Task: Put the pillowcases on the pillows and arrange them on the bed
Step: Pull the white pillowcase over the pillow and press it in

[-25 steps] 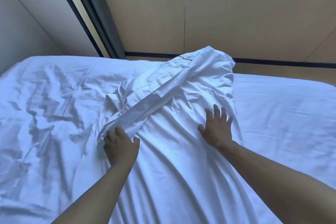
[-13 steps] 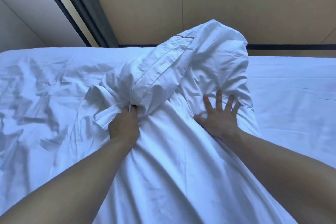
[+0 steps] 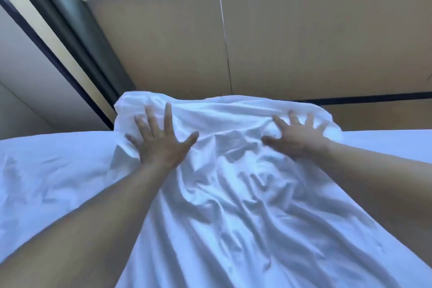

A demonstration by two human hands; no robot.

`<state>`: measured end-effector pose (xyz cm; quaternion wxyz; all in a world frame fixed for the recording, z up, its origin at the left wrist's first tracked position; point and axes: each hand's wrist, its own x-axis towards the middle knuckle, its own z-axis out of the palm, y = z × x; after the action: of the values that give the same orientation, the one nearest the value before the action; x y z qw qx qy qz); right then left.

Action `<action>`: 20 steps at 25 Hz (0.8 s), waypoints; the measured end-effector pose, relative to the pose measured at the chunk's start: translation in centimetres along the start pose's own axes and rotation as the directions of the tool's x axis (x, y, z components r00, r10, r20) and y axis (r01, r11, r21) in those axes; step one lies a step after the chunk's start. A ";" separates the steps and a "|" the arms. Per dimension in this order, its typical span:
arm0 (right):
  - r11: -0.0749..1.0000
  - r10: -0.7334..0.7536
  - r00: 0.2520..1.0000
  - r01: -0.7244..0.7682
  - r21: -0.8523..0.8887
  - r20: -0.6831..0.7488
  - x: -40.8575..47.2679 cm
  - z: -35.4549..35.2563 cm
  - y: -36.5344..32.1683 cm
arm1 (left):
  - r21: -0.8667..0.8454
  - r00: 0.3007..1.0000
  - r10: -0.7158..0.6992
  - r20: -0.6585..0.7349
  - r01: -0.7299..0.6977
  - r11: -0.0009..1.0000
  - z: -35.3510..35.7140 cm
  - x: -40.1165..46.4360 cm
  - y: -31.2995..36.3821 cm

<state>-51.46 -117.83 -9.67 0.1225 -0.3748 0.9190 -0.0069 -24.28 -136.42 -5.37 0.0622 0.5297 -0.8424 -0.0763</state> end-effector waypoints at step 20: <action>0.988 -0.154 0.904 0.133 -0.080 -0.400 4.9 -4.8 8.6 | 0.240 0.993 0.030 0.116 -0.058 0.969 5.2 -0.9 3.3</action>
<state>-61.82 -115.40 -7.02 -0.0806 -0.4348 0.8942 -0.0700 -27.74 -133.92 -9.81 -0.0487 0.5093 -0.8592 -0.0005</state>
